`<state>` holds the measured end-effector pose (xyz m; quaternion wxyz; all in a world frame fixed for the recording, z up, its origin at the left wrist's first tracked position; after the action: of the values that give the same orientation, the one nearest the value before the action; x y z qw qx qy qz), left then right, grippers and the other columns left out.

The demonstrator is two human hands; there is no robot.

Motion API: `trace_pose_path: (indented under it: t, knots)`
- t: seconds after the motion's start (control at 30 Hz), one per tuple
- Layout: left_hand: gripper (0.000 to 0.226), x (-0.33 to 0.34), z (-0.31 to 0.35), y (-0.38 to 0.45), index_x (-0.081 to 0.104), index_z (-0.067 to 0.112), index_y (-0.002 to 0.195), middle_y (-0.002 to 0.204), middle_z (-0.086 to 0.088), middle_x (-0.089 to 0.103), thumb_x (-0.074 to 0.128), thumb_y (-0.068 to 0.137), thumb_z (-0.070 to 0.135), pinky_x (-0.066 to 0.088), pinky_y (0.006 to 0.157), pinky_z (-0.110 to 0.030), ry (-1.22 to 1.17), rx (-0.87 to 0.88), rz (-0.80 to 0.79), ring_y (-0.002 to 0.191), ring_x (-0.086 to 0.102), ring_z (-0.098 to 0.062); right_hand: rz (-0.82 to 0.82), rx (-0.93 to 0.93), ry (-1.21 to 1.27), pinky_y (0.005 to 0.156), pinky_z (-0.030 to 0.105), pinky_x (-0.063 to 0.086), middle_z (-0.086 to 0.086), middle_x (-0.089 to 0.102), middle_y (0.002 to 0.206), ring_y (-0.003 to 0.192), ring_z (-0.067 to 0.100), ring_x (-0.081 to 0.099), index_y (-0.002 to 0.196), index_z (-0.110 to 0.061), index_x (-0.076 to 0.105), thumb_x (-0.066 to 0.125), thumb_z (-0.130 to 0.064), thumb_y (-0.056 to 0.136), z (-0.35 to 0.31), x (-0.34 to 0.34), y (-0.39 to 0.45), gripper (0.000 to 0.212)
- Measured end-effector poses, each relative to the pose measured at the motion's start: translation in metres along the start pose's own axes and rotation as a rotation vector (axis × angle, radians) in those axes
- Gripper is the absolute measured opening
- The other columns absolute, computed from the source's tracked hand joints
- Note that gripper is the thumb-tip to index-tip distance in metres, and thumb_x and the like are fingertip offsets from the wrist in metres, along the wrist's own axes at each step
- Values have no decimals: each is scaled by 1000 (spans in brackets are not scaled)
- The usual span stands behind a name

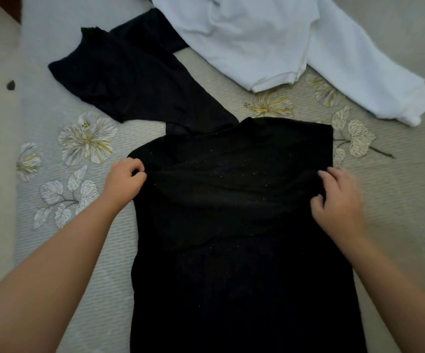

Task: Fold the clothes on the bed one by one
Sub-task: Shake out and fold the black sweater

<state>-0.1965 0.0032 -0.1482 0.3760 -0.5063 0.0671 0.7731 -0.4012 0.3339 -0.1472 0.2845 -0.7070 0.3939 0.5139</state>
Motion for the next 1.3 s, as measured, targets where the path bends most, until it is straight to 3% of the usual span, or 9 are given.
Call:
trace_pose_path:
  t: [0.1,0.23,0.43,0.67,0.77,0.83,0.93,1.13,1.3]
  knots:
    - [33,-4,-2,-5,39,16,58,55,-3,36,45,79,-10,26,54,-28,-127,-5,-102,53,34,-16,-428,-88,-293,109,55,13,8,49,132,129,25,37,129,-11,47,50,-29,89,-13,28,28,44]
    - [14,-12,-6,-7,36,21,58,54,-1,39,40,71,16,27,56,-31,-40,18,-187,56,38,-16,-783,-153,-444,100,38,32,5,55,123,118,23,48,123,-15,51,52,-29,87,-11,38,46,38]
    - [14,-16,-29,11,42,11,73,69,-12,51,44,85,6,29,62,-32,256,-77,-98,74,50,-31,-620,-68,-144,69,29,36,20,63,96,99,34,57,83,-8,57,51,2,75,-17,10,81,14]
    - [41,5,5,22,41,6,126,127,-19,45,46,85,6,24,100,-46,549,-114,133,120,35,-33,-332,111,-426,101,45,28,22,48,122,117,36,41,120,-5,45,54,-8,78,-8,21,108,43]
    - [41,16,51,-8,50,-4,122,128,-27,49,53,82,6,30,102,-55,424,171,344,123,41,-44,-160,-29,-361,106,55,15,26,40,135,129,39,32,130,-1,43,50,-8,77,-26,26,85,54]
    - [43,48,62,-36,54,-4,120,129,-27,50,57,83,16,32,101,-55,420,286,236,124,42,-44,-92,-148,-281,104,63,15,28,42,136,130,44,34,127,-1,50,48,-16,77,-39,32,65,53]
    - [59,90,22,-61,35,8,139,149,-20,23,46,91,39,8,113,-47,487,119,-72,140,12,-38,-178,-232,-295,104,64,14,21,38,142,133,42,29,130,-10,50,48,-37,84,-39,53,39,53]
    - [72,90,-2,-58,45,12,134,143,-29,29,26,80,56,12,108,-54,480,148,-51,133,18,-50,-311,-144,-303,108,59,10,16,25,150,140,32,19,140,-15,35,15,-58,80,-2,67,14,76]
    - [76,92,-3,-55,41,12,137,145,-28,25,23,79,59,6,110,-52,519,172,-32,135,14,-48,-270,-144,-271,109,57,6,15,22,151,140,32,16,141,-14,32,16,-57,81,-1,73,14,75]
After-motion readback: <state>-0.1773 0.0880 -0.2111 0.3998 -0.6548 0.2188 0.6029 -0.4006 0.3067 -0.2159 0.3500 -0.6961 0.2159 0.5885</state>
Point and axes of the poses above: each hand's wrist, its own y-axis towards the middle knuckle, its own x-axis out of the palm, z = x × y, the point moved 7 cm from there along y, towards the middle knuckle
